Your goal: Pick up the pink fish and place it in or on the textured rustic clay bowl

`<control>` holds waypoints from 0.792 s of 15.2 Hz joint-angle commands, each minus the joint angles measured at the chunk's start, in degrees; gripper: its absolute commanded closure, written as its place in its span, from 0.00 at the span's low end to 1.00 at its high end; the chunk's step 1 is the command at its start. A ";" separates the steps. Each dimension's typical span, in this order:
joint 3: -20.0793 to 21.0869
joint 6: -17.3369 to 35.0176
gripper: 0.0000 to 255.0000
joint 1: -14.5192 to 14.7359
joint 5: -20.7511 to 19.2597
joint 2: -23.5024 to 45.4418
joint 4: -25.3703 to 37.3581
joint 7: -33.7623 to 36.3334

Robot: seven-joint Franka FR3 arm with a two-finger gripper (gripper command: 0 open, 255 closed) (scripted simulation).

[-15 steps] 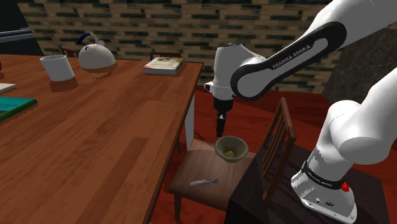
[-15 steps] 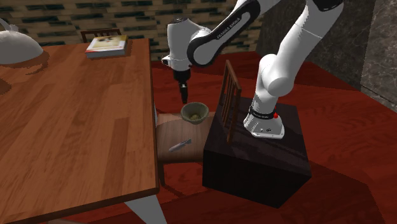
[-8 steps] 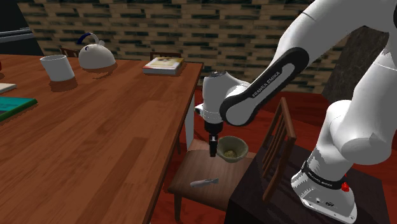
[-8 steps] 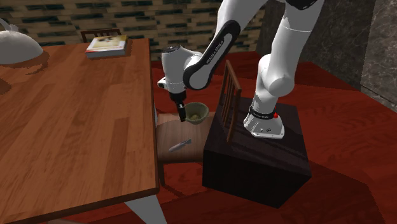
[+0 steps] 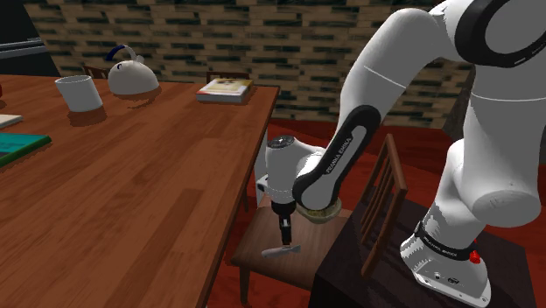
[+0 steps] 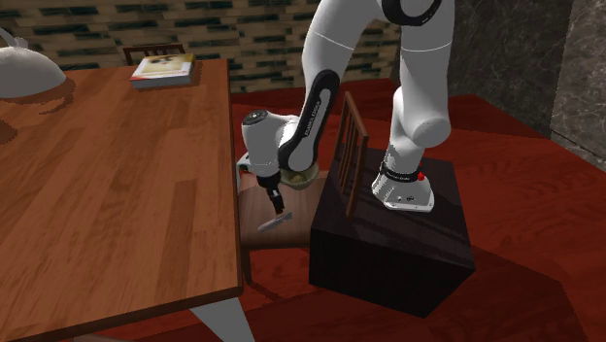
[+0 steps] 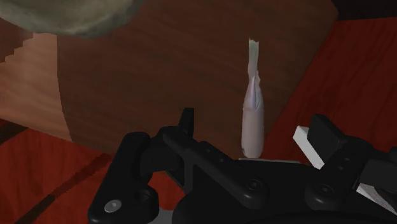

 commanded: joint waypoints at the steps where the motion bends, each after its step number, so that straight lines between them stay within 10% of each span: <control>1: -0.14 2.40 0.00 1.31 -1.84 5.11 2.05 0.85; 12: -2.55 8.83 0.00 3.95 -4.82 14.11 4.22 2.67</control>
